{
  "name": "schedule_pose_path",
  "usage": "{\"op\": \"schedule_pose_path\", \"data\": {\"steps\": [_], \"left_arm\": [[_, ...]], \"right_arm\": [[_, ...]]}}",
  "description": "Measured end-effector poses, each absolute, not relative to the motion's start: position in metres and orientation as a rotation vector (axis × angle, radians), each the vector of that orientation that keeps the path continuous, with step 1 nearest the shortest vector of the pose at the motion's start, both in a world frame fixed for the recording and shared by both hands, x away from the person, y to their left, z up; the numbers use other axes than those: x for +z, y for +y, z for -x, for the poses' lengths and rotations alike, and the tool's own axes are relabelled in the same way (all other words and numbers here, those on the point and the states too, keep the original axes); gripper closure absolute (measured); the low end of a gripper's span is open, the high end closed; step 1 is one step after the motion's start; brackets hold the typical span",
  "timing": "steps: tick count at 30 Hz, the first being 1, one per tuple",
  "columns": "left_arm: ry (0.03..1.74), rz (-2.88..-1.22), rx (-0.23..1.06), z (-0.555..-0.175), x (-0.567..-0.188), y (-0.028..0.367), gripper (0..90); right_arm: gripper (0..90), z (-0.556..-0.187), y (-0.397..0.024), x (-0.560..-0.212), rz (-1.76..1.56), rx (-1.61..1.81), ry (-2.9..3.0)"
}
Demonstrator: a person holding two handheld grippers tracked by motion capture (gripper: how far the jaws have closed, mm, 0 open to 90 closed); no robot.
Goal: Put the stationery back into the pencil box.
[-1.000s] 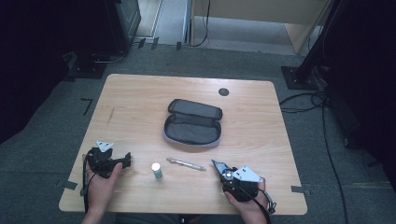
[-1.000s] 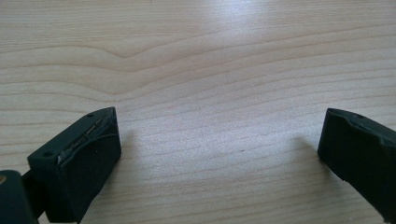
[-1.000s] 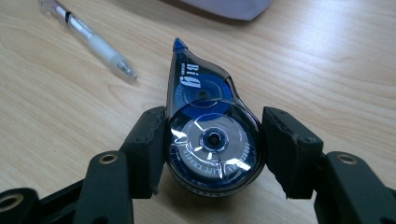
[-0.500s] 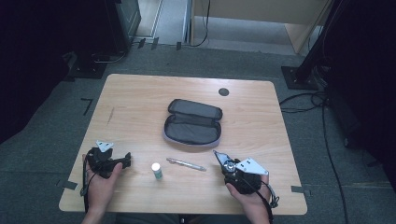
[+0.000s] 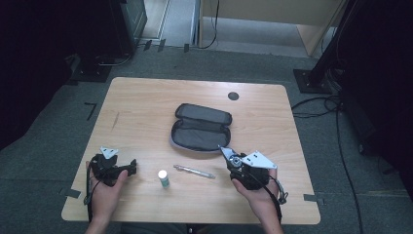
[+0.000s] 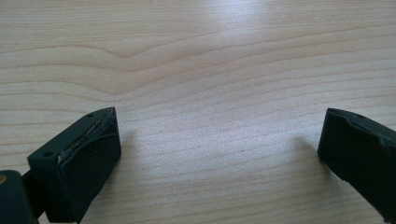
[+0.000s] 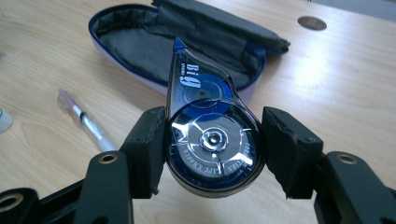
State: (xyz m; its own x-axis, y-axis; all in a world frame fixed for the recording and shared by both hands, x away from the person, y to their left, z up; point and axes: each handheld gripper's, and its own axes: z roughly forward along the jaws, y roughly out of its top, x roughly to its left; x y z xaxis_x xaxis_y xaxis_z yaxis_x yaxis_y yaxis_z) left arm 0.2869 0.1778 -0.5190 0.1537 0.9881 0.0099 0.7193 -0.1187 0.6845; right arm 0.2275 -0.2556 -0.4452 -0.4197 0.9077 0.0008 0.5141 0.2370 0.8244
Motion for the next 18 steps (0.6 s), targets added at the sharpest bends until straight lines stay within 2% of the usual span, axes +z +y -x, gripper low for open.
{"op": "schedule_pose_path", "data": {"steps": [9, 18], "left_arm": [[1.620, -1.902, 0.652, -0.287, -0.519, 0.178, 0.0], [1.620, -1.902, 0.653, -0.287, -0.519, 0.178, 0.0]], "right_arm": [[42.1, -0.255, -0.242, -0.431, -1.257, 1.080, 2.047], [42.1, -0.285, -0.231, -0.432, -1.254, 1.083, 2.079]]}}
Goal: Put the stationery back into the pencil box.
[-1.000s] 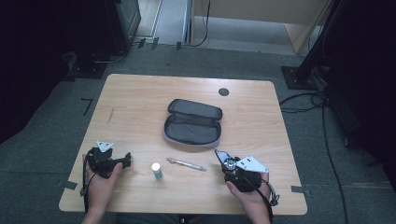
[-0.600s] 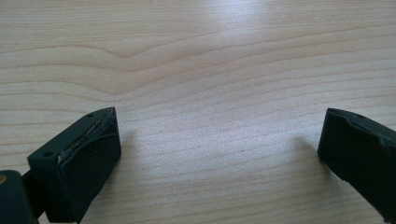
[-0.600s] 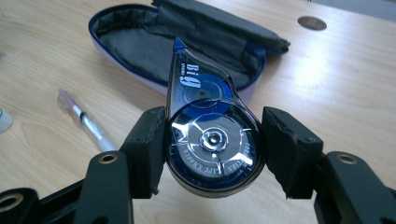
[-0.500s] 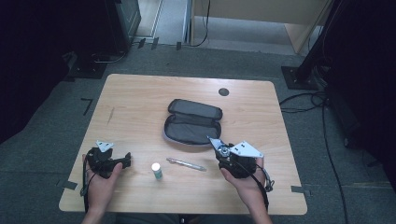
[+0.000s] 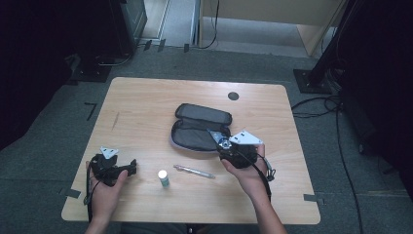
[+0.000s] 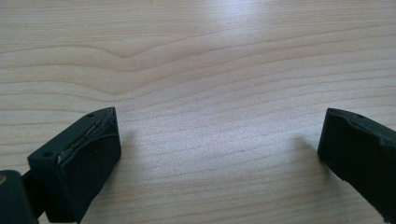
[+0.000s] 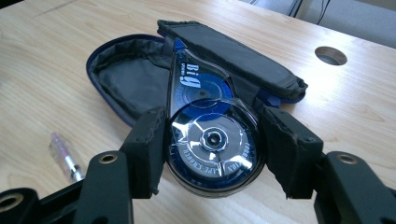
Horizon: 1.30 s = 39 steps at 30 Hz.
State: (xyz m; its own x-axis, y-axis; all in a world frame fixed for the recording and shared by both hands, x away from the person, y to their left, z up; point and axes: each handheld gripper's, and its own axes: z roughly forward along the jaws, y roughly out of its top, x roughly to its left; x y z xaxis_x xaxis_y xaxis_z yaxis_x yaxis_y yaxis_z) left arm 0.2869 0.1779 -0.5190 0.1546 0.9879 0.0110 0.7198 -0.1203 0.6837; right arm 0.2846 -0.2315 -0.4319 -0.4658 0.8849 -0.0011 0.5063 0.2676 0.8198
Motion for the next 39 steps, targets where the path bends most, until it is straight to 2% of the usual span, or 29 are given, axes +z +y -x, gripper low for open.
{"op": "schedule_pose_path", "data": {"steps": [19, 39], "left_arm": [[1.618, -1.903, 0.652, -0.287, -0.519, 0.178, 0.0], [1.618, -1.903, 0.650, -0.287, -0.519, 0.178, 0.0]], "right_arm": [[42.0, -0.339, -0.217, -0.470, -1.342, 0.991, 2.145], [41.7, -0.350, -0.216, -0.481, -1.396, 0.938, 2.143]]}}
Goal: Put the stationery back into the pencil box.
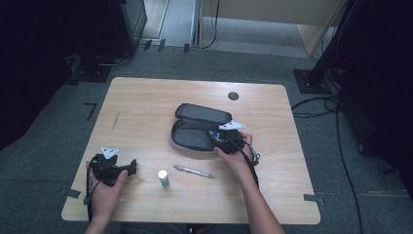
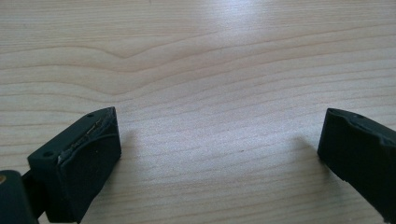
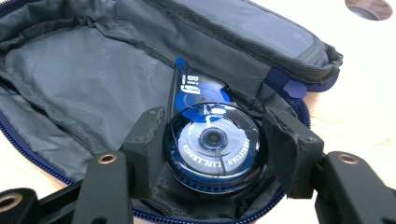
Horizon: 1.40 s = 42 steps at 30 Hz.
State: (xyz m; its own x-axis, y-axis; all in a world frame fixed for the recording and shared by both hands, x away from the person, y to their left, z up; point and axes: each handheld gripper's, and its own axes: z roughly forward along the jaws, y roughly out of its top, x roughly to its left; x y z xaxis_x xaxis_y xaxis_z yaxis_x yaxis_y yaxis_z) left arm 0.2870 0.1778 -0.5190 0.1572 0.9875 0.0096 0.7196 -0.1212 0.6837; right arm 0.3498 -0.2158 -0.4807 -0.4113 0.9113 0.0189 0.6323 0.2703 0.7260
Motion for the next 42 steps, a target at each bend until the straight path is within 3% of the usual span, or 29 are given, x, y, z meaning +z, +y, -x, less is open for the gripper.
{"op": "schedule_pose_path", "data": {"steps": [15, 25, 42], "left_arm": [[1.618, -1.903, 0.650, -0.287, -0.519, 0.178, 0.0], [1.618, -1.903, 0.650, -0.287, -0.519, 0.178, 0.0], [1.618, -1.901, 0.650, -0.287, -0.519, 0.178, 0.0]], "right_arm": [[41.2, -0.352, -0.214, -0.483, -1.411, 0.932, 2.153], [34.0, -0.350, -0.214, -0.479, -1.414, 0.976, 2.143], [40.4, -0.284, -0.214, -0.453, -1.214, 1.140, 2.158]]}}
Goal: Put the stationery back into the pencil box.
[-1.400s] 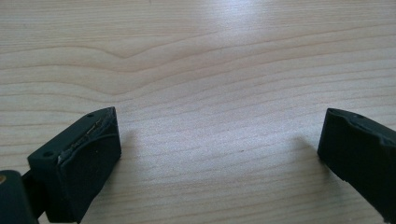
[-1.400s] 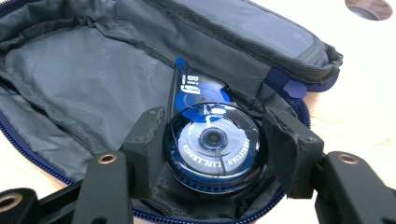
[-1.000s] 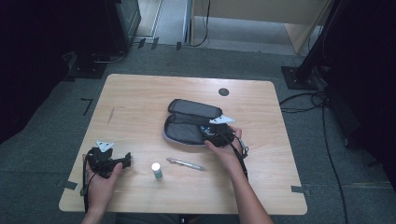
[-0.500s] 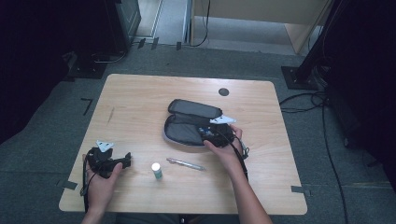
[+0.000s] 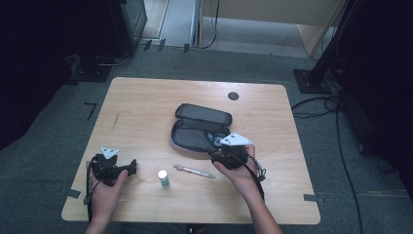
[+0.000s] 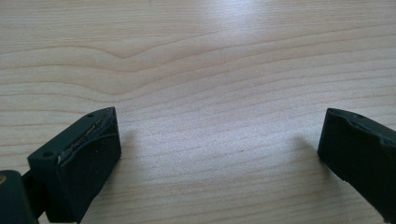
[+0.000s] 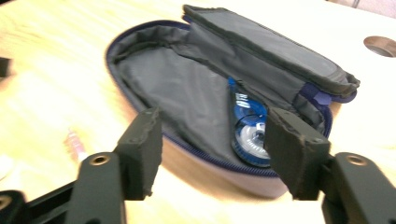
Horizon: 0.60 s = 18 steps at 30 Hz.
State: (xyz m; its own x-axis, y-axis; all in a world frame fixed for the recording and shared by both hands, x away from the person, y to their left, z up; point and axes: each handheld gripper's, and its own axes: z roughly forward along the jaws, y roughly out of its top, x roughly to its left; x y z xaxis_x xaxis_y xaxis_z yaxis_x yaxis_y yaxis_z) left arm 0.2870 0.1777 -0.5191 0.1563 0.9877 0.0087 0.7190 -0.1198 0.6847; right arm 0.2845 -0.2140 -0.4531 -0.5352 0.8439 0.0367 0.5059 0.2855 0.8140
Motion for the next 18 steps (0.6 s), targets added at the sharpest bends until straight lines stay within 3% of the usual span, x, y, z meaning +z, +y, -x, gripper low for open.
{"op": "schedule_pose_path", "data": {"steps": [12, 18], "left_arm": [[1.618, -1.901, 0.650, -0.287, -0.519, 0.178, 0.0], [1.618, -1.902, 0.650, -0.287, -0.519, 0.178, 0.0]], "right_arm": [[59.9, -0.251, -0.209, -0.477, -1.049, 1.236, 2.311], [64.2, -0.246, -0.201, -0.498, -0.983, 1.193, 2.406]]}}
